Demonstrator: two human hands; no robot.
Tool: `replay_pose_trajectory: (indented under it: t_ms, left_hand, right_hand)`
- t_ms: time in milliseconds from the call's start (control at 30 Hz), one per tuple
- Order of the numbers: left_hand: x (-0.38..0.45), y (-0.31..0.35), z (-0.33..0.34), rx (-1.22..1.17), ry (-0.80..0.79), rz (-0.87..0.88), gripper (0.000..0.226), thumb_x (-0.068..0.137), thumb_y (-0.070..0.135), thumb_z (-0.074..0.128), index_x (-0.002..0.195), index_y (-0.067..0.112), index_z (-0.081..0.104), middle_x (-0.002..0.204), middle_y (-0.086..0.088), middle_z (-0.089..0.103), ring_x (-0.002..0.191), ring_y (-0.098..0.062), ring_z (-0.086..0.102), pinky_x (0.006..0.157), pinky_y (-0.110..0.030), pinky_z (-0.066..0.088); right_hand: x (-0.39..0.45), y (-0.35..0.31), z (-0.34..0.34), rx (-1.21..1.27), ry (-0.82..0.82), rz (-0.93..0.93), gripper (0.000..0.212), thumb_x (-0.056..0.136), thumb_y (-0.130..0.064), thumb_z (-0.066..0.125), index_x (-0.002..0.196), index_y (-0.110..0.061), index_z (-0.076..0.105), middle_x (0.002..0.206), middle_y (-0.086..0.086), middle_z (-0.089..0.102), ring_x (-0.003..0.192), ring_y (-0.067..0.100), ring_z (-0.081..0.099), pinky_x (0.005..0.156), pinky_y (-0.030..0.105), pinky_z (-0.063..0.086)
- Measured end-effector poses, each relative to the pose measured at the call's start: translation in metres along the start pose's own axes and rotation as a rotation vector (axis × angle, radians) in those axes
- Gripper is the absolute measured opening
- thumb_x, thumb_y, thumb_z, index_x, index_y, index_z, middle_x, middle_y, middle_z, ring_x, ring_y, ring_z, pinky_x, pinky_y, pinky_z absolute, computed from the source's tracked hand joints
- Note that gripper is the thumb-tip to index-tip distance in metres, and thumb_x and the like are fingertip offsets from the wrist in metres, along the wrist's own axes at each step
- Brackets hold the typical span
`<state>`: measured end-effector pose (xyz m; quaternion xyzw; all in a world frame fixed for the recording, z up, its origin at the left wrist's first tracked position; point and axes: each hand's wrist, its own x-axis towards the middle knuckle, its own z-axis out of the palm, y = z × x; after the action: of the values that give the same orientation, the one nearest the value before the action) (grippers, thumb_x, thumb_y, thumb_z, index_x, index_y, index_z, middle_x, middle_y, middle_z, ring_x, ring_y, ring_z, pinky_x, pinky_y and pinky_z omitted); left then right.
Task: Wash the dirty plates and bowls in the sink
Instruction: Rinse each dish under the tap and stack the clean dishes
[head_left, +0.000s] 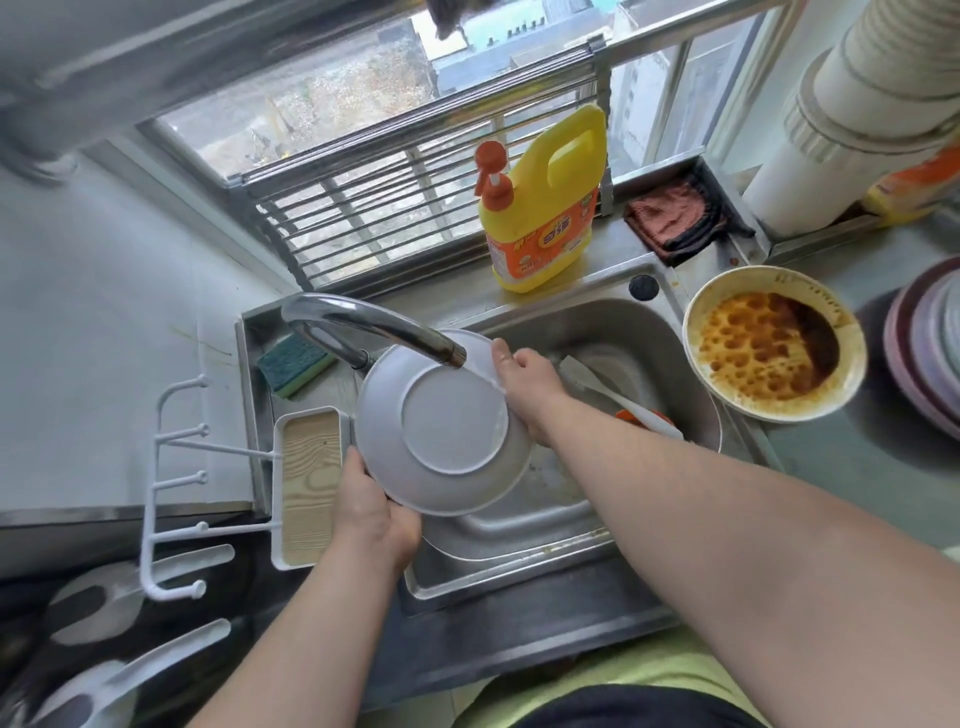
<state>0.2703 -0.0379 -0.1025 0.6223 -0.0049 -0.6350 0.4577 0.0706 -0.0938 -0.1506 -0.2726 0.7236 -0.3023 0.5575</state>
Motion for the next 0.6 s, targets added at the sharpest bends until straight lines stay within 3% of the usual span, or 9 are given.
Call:
replay_pose_trajectory:
  t_ms: [100, 233, 333, 467, 600]
  left_hand:
    - [0.002, 0.003, 0.003, -0.006, 0.017, 0.002, 0.044, 0.108, 0.043, 0.051, 0.142, 0.018, 0.064, 0.131, -0.004, 0.073, 0.127, -0.028, 0.066, 0.116, -0.055, 0.045]
    - [-0.010, 0.010, 0.012, 0.012, 0.056, -0.014, 0.057, 0.114, 0.049, 0.027, 0.146, 0.014, 0.059, 0.140, -0.005, 0.067, 0.134, -0.026, 0.059, 0.120, -0.051, 0.041]
    - [-0.008, 0.020, 0.009, 0.049, 0.060, -0.032, 0.058, 0.114, 0.051, 0.026, 0.145, 0.016, 0.060, 0.141, -0.005, 0.067, 0.135, -0.028, 0.058, 0.119, -0.054, 0.041]
    - [-0.005, 0.035, 0.002, 0.039, 0.069, -0.034, 0.053, 0.112, 0.051, 0.035, 0.143, 0.015, 0.060, 0.139, -0.005, 0.069, 0.128, -0.028, 0.063, 0.109, -0.054, 0.050]
    - [-0.011, 0.041, 0.012, 0.028, 0.017, -0.016, 0.049, 0.113, 0.048, 0.035, 0.126, 0.012, 0.066, 0.122, -0.006, 0.074, 0.121, -0.027, 0.065, 0.113, -0.051, 0.046]
  right_hand:
    - [-0.008, -0.011, -0.005, -0.122, -0.006, -0.083, 0.051, 0.101, -0.069, 0.045, 0.086, -0.021, 0.049, 0.091, 0.000, 0.063, 0.093, 0.028, 0.059, 0.082, 0.041, 0.047]
    - [-0.022, -0.026, -0.016, -0.445, -0.029, -0.188, 0.045, 0.106, -0.067, 0.030, 0.106, -0.024, 0.044, 0.114, 0.010, 0.063, 0.106, 0.035, 0.058, 0.090, 0.046, 0.045]
    - [-0.026, -0.034, -0.026, -0.554, -0.023, -0.265, 0.046, 0.107, -0.065, 0.026, 0.107, -0.026, 0.050, 0.122, 0.015, 0.067, 0.115, 0.039, 0.060, 0.094, 0.047, 0.046]
    - [-0.023, -0.040, -0.037, -0.573, -0.045, -0.324, 0.043, 0.112, -0.051, 0.031, 0.121, -0.023, 0.062, 0.130, 0.007, 0.069, 0.120, 0.034, 0.060, 0.083, 0.037, 0.036]
    - [-0.024, -0.041, -0.045, -0.462, -0.065, -0.310, 0.035, 0.111, -0.050, 0.037, 0.110, -0.025, 0.062, 0.119, 0.004, 0.070, 0.109, 0.029, 0.061, 0.084, 0.037, 0.040]
